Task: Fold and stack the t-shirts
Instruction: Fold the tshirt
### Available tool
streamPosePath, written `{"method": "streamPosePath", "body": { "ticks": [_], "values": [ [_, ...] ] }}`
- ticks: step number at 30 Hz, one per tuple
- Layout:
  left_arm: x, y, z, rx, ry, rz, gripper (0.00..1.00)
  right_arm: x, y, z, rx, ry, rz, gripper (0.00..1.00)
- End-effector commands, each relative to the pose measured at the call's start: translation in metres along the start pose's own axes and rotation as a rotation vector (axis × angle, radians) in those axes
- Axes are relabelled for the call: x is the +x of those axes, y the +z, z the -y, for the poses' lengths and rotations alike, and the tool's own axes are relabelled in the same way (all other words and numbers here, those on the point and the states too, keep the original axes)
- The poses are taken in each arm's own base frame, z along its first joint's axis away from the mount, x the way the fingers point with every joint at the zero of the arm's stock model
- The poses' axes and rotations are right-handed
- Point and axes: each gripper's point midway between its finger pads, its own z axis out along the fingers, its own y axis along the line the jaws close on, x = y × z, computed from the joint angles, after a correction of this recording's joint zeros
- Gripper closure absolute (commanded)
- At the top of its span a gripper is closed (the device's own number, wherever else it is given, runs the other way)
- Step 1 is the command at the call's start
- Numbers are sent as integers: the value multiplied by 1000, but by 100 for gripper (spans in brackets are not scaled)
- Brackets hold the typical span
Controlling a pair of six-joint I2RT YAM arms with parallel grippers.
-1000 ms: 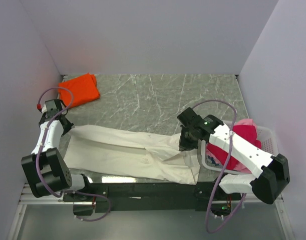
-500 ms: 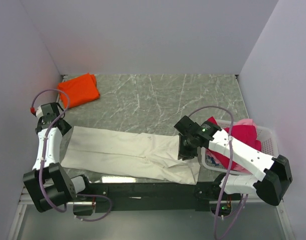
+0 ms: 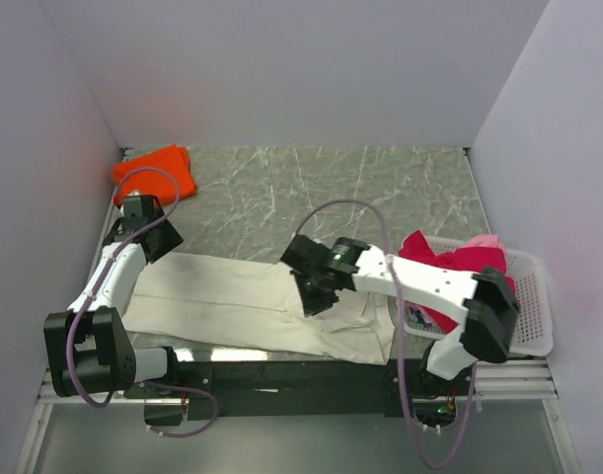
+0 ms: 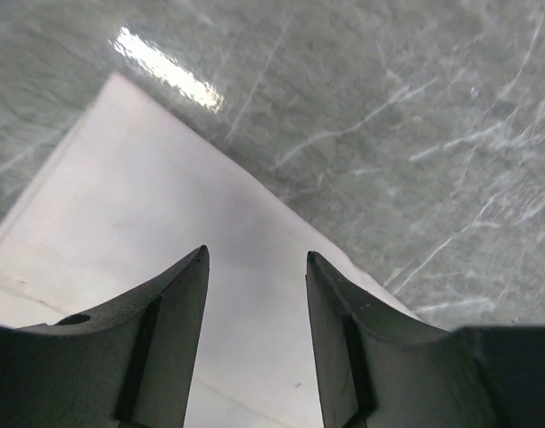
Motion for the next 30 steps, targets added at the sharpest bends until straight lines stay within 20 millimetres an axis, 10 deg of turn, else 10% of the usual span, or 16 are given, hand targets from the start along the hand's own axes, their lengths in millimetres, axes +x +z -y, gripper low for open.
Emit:
{"method": "streamPosePath", "body": {
  "ticks": [1,15,30],
  "values": [
    [0,3,15,63,-20,3,47,11,17,-32,-69,-149,-43,76],
    [17,8,10,64,-11,-35,46,52,80,3,74,-127,-162,78],
    [21,9,0,31,2,-28,46,23,91,41,223,6,-35,77]
  ]
}}
